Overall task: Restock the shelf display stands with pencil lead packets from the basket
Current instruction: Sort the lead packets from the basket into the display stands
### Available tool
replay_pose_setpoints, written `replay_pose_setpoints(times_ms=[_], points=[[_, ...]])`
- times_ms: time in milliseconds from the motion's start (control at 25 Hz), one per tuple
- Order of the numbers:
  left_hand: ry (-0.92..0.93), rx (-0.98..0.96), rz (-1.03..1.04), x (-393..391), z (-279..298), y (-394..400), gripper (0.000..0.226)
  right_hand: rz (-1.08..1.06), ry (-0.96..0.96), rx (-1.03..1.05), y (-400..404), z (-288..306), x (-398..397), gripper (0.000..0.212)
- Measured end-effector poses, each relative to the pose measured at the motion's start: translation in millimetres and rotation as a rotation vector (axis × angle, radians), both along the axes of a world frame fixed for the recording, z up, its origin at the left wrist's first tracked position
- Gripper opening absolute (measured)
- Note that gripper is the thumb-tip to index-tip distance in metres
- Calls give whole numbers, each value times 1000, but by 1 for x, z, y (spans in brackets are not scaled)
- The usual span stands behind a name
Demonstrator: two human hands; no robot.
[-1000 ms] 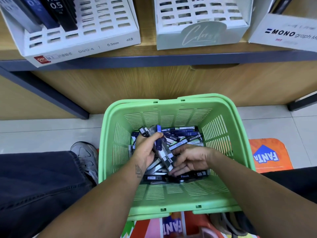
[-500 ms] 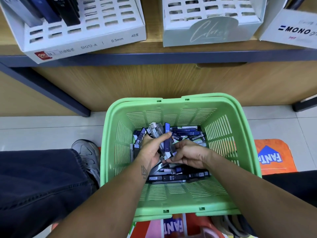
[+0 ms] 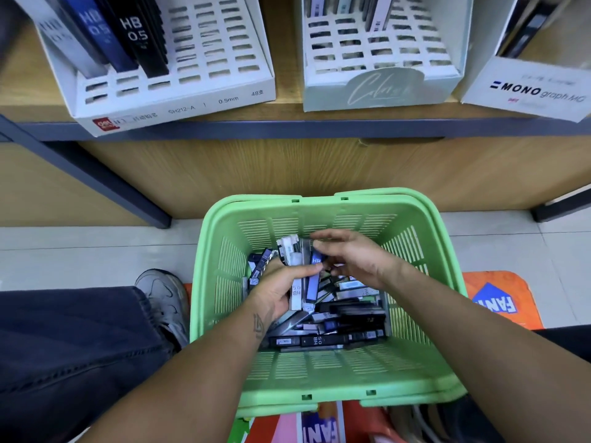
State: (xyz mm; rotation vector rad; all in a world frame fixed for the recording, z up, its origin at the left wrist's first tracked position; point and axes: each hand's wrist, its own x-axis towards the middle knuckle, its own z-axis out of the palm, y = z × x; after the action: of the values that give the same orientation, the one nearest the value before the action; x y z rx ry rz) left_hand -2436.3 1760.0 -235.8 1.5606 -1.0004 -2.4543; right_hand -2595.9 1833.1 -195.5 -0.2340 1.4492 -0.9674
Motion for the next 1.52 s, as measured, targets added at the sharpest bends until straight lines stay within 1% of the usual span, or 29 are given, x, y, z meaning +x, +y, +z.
replay_pose_setpoints(times_ms=[80, 120, 160, 200, 240, 280, 320, 400, 440, 520, 560, 600, 680, 760, 840, 960, 1000, 1120, 1200, 1280, 1400, 1520], points=[[46, 24, -7, 0, 15, -2, 88, 39, 80, -15, -3, 13, -2, 16], [57, 31, -12, 1, 22, -4, 89, 51, 124, -13, -4, 20, -4, 11], [59, 35, -11, 3, 30, -7, 95, 51, 164, -9, -4, 28, -8, 8], [59, 31, -18, 5, 38, -12, 101, 47, 200, -13, -5, 37, -14, 8], [50, 12, -42, 7, 47, -18, 103, 51, 237, -26, -4, 49, -19, 9], [62, -11, -86, 9, 60, -23, 98, 77, 274, -48, -4, 62, -24, 11], [67, -34, -146, 11, 74, -29, 86, 120, 316, -75, -4, 77, -27, 11], [77, -65, -308, 11, 106, -38, 47, 222, 406, -138, -8, 109, -27, 10], [84, -84, -375, 10, 121, -44, 33, 266, 465, -170, -13, 126, -24, 12], [103, -150, -488, 7, 156, -54, 15, 336, 608, -241, -26, 156, -18, 16], [99, -196, -524, 8, 175, -60, 9, 367, 698, -284, -32, 173, -14, 17], [92, -236, -555, 10, 194, -65, 9, 400, 789, -324, -38, 188, -10, 19], [73, -304, -601, 17, 233, -72, 12, 479, 954, -396, -47, 217, -2, 24], [51, -368, -639, 25, 265, -83, 12, 501, 1067, -463, -55, 244, 6, 27], [69, -458, -610, 31, 295, -93, 8, 433, 1125, -516, -63, 266, 10, 26], [113, -632, -416, 36, 337, -107, 25, 314, 1120, -623, -73, 295, 15, 20], [116, -662, -345, 38, 351, -111, 29, 273, 1117, -654, -76, 304, 16, 16], [110, -678, -186, 46, 382, -131, 29, 172, 1030, -730, -89, 327, 27, 8], [87, -666, -112, 54, 394, -147, 28, 167, 1030, -771, -105, 335, 38, 9], [77, -634, -76, 65, 398, -163, 26, 194, 1116, -788, -127, 336, 53, 11], [65, -586, -30, 86, 391, -181, 27, 195, 1318, -816, -153, 329, 78, 16], [55, -579, -23, 104, 379, -190, 29, 259, 1474, -803, -167, 321, 92, 13]])
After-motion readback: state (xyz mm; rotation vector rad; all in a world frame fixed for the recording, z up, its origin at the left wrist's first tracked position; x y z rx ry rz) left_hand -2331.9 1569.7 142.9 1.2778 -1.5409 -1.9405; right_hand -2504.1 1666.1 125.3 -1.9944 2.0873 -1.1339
